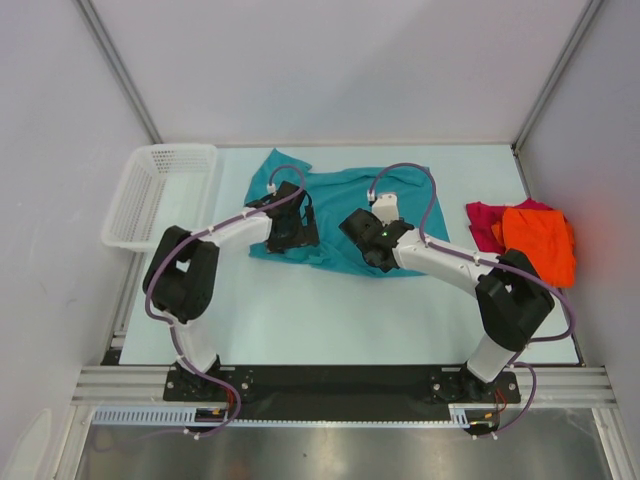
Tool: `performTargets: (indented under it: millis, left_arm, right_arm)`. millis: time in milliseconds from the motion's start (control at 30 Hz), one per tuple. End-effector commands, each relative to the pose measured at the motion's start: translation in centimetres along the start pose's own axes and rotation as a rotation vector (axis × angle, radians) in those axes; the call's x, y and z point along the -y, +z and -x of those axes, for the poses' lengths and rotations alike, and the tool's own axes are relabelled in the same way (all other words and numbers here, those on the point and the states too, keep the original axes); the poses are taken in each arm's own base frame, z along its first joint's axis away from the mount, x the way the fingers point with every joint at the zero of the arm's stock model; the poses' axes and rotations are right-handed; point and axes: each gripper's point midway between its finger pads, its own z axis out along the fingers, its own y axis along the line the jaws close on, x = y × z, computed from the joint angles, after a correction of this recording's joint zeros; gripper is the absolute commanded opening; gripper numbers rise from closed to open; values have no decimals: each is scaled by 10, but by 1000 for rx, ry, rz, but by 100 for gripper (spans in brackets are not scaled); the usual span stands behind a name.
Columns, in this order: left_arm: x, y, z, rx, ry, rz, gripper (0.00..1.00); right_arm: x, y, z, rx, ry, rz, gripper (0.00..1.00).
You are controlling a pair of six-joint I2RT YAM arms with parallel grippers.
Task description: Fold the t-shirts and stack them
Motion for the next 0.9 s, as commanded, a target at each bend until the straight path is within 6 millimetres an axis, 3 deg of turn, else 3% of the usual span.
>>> performTargets:
  millis: [0,300,400,500,600,667,867]
  left_arm:
    - [12,-6,16,45,16,-35,96]
    - [10,-15,10,54,21,-59,88]
    - [13,-12,8,49,31,-76,79]
    - [18,-8,4,43,36,-116,66]
    - [20,-6,3,42,40,-133,43]
    - [20,-9,4,50,40,-135,0]
    - [14,-26,6,60,39,-116,0]
  right_arm:
    - [7,-7,18,47,32,-20,47]
    - [2,-6,16,41,35,-5,46]
    - [5,-8,17,46,37,-8,46]
    - [11,-9,14,47,35,-17,46]
    - [18,-10,13,49,41,-24,46]
    - [22,-10,13,49,49,-28,45]
    - [20,-8,10,43,55,-19,45]
